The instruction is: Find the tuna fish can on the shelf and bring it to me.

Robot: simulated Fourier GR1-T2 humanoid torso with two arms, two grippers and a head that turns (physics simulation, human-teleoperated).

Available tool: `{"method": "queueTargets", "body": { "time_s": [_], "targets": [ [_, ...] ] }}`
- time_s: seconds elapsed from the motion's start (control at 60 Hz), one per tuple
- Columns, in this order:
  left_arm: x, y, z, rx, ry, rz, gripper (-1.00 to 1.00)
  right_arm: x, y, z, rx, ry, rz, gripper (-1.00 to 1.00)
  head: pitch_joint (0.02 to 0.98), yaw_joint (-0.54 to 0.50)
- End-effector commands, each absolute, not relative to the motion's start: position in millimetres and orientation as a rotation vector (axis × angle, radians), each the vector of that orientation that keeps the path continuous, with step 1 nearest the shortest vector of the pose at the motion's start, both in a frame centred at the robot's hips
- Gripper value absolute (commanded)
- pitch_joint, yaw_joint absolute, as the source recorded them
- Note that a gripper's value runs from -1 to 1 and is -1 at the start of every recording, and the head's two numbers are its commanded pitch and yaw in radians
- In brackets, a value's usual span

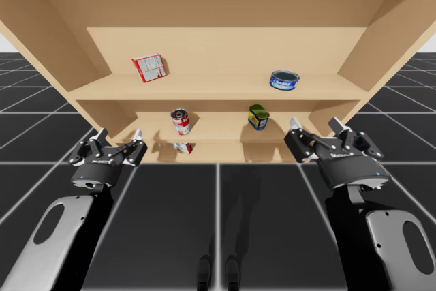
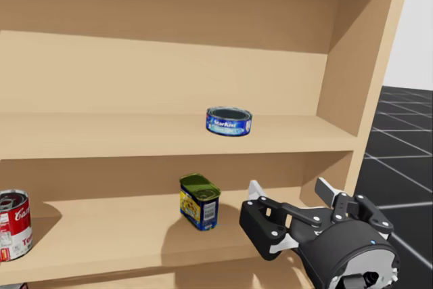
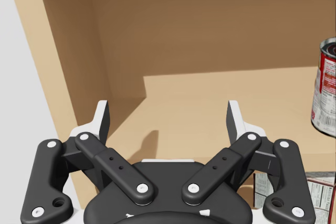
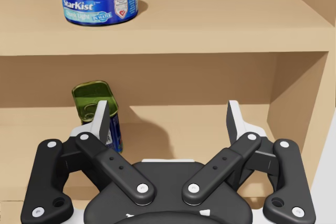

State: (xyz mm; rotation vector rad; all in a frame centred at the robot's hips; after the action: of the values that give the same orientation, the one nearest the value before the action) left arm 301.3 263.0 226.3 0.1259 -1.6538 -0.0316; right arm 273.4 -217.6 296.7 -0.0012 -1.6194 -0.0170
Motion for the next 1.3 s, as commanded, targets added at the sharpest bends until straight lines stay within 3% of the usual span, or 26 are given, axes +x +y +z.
{"method": "queueTargets", "body": {
  "time_s": [0.017, 0.533, 1.117, 1.3],
  "targets": [
    [302, 262, 225, 0.131, -1.641, -0.041, -1.00, 269, -214, 322, -0.030, -1.595, 0.029, -1.00, 0.339, -0.28],
    [302, 261, 224, 0.135, -1.637, -0.051, -1.00, 283, -188, 359, -0.031, -1.650, 0.106, -1.00, 0.344, -0.28],
    [301, 263, 226, 0.127, -1.643, -0.041, -1.00, 342, -164, 366, 0.017, -1.570, 0.089, -1.00, 0.346, -0.26],
    [300, 264, 227, 0.124, -1.646, -0.041, -1.00, 361, -158, 362, -0.043, -1.557, 0.071, -1.00, 0.346, -0.26]
  ]
}}
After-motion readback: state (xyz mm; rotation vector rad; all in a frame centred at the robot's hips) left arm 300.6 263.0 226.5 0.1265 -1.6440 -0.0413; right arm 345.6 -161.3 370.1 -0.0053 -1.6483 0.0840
